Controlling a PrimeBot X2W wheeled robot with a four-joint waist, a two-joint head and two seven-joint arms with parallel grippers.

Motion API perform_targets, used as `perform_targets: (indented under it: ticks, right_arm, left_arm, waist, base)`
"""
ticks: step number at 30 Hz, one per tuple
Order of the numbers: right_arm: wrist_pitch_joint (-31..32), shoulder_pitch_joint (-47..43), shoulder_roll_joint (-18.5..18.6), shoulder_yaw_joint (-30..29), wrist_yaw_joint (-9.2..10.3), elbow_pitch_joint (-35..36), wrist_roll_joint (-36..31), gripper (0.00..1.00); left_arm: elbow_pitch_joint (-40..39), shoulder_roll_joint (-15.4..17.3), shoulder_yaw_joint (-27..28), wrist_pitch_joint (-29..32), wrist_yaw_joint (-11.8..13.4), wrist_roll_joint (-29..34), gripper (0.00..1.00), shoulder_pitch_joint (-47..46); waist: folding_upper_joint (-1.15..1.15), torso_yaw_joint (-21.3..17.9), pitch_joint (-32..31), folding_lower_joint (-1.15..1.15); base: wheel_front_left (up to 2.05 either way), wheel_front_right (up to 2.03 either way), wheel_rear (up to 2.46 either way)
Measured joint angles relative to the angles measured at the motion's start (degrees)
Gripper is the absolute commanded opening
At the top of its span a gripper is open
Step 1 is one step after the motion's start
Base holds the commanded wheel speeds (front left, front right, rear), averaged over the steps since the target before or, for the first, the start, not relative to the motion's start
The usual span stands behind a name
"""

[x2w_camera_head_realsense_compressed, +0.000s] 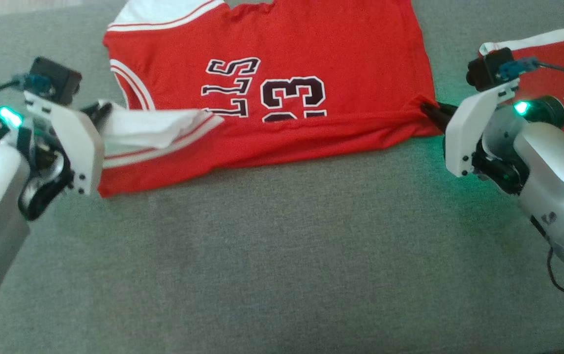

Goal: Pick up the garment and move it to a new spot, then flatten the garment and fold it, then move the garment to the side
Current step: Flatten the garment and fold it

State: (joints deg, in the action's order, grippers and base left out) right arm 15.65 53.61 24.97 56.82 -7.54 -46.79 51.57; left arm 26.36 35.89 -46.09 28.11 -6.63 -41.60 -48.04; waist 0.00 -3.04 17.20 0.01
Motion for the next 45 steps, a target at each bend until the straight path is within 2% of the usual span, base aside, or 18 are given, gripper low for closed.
perform_targets:
  ticks: [9, 10, 11, 12, 16, 24, 26, 28, 32, 34, 37, 41, 45]
  right_arm:
    - [-1.59, 3.33, -2.54, 1.98, 0.0, -2.85, -0.21, 0.0]
    - [-2.24, 3.57, -2.66, 1.99, 0.0, -3.32, -0.21, 0.0]
    - [-2.24, 3.57, -2.66, 1.99, 0.0, -3.32, -0.21, 0.54]
    - [-3.47, 3.88, -2.77, 1.99, 0.0, -4.03, -0.31, 1.0]
    - [-8.1, 5.45, -3.63, 0.7, 0.0, -7.59, -0.74, 1.0]
    - [-27.37, 6.22, -4.83, -5.36, 0.0, -11.4, -1.49, 1.0]
    - [-29.56, 6.22, -4.87, -7.67, 0.0, -12.41, -3.16, 1.0]
    - [-29.87, 6.12, -4.85, -12.6, 0.0, -11.41, -5.24, 1.0]
    - [-30.04, 3.61, -4.39, -28.7, 0.0, -0.87, -16.31, 1.0]
    - [-30.23, -1.51, -5.36, -37.51, 0.0, 5.15, -22.75, 1.0]
    - [-30.33, -13.58, -9.87, -48.76, 0.0, 12.62, -31.18, 1.0]
    - [-30.33, -27.26, -18.05, -55.57, 0.0, 20.62, -38.61, 1.0]
    - [-30.33, -33.18, -21.11, -57.32, 0.0, 26.13, -42.62, 1.0]
  left_arm:
    - [9.48, -2.94, -4.32, -4.25, -0.82, 3.43, 0.0, -7.8]
    - [10.38, -3.41, -4.63, -4.76, -0.96, 3.45, 0.28, -8.18]
    - [10.38, -3.41, -4.63, -4.76, -0.96, 3.45, 0.95, -8.18]
    - [11.18, -3.8, -4.72, -5.92, -0.96, 3.79, 1.0, -8.43]
    - [14.56, -6.03, -3.86, -13.29, -0.65, 4.3, 1.0, -9.81]
    - [17.08, -11.51, 4.47, -37.28, 4.76, 1.97, 1.0, -11.22]
    - [16.73, -12.18, 6.87, -41.06, 5.71, 0.7, 1.0, -10.09]
    - [14.56, -12.39, 9.14, -42.43, 6.33, 0.64, 1.0, -7.87]
    - [3.35, -13.48, 17.62, -42.63, 9.39, 2.8, 1.0, -0.41]
    - [-1.78, -14.52, 21.14, -42.86, 10.25, 5.52, 1.0, 4.29]
    - [-6.81, -17.07, 24.73, -42.86, 10.77, 8.72, 1.0, 13.37]
    - [-11.12, -21.0, 28.61, -42.84, 10.66, 12.32, 1.0, 23.62]
    - [-13.68, -24.27, 32.19, -42.84, 9.73, 16.1, 1.0, 29.74]
  waist:
    - [0.0, -1.16, 2.96, 0.0]
    - [0.0, -1.2, 3.15, -0.01]
    - [0.0, -1.2, 3.15, -0.01]
    - [0.0, -1.22, 3.35, -0.01]
    - [0.0, -1.04, 3.64, 0.0]
    - [0.0, -0.29, 0.96, -0.01]
    - [0.0, -0.16, -0.23, -0.01]
    - [0.0, -0.02, -1.44, -0.02]
    - [0.0, 0.32, -3.51, -0.02]
    - [0.0, 0.49, -4.53, -0.02]
    - [0.0, 0.66, -6.16, -0.02]
    - [0.0, 0.84, -7.97, -0.03]
    - [0.0, 0.63, -9.2, -0.02]
  base:
    - [0.0, 0.0, 0.0]
    - [0.0, 0.0, 0.0]
    - [0.0, 0.0, 0.0]
    - [0.0, 0.0, 0.0]
    - [0.0, 0.0, 0.0]
    - [0.0, 0.0, 0.0]
    - [0.0, 0.0, 0.0]
    - [0.0, 0.0, 0.0]
    - [0.0, 0.0, 0.0]
    - [0.0, 0.0, 0.0]
    - [0.0, 0.0, 0.0]
    - [0.0, 0.0, 0.0]
    - [0.0, 0.0, 0.0]
